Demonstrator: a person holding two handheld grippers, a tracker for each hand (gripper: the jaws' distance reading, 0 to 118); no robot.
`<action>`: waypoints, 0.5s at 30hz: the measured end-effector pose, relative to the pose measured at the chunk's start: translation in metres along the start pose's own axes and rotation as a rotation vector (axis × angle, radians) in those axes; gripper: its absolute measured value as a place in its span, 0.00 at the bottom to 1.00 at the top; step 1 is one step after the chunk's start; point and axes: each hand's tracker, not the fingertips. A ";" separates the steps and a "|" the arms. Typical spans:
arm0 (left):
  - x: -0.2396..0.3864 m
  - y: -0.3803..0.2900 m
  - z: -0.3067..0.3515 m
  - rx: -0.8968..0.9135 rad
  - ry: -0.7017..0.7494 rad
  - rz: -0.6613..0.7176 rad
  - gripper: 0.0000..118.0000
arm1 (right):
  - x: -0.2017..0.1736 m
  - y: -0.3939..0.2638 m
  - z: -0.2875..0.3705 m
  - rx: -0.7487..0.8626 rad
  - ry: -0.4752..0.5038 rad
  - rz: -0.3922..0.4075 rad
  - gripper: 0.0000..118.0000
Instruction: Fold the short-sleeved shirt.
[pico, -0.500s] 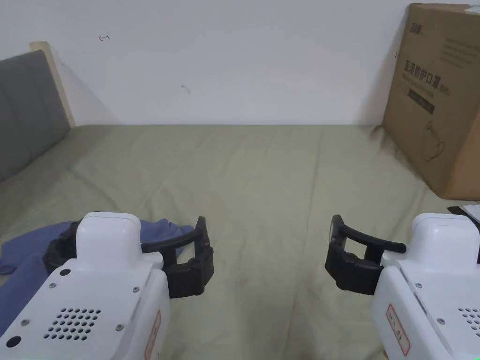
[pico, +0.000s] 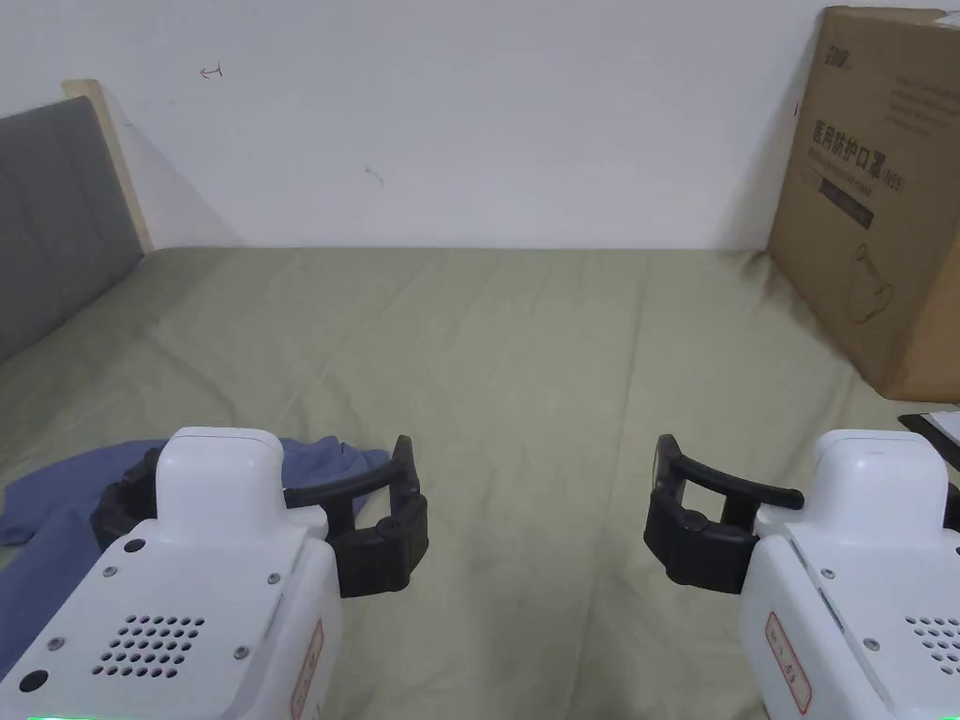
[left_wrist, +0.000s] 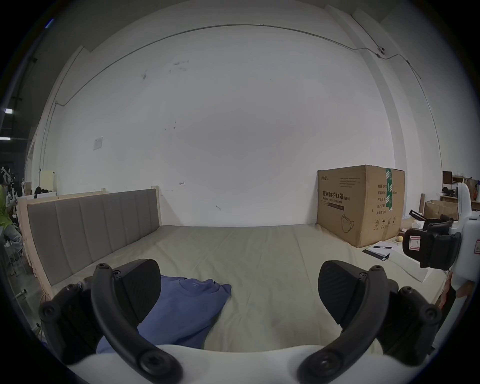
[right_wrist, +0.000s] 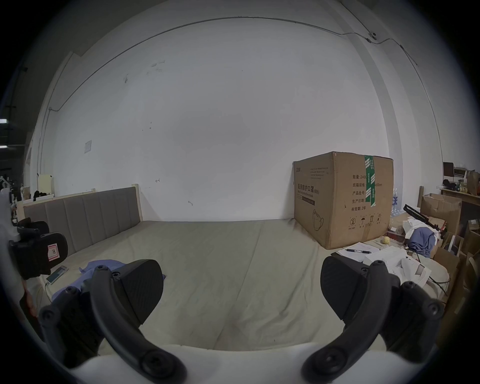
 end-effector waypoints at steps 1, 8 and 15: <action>-0.001 -0.001 0.000 0.002 0.000 0.008 1.00 | -0.001 0.001 0.000 0.000 -0.002 0.006 1.00; -0.035 -0.024 -0.006 0.021 -0.110 0.742 1.00 | -0.041 0.001 0.007 0.079 -0.072 0.518 1.00; -0.063 -0.080 -0.018 -0.071 -0.092 1.267 1.00 | -0.073 -0.028 0.001 0.002 0.023 0.924 1.00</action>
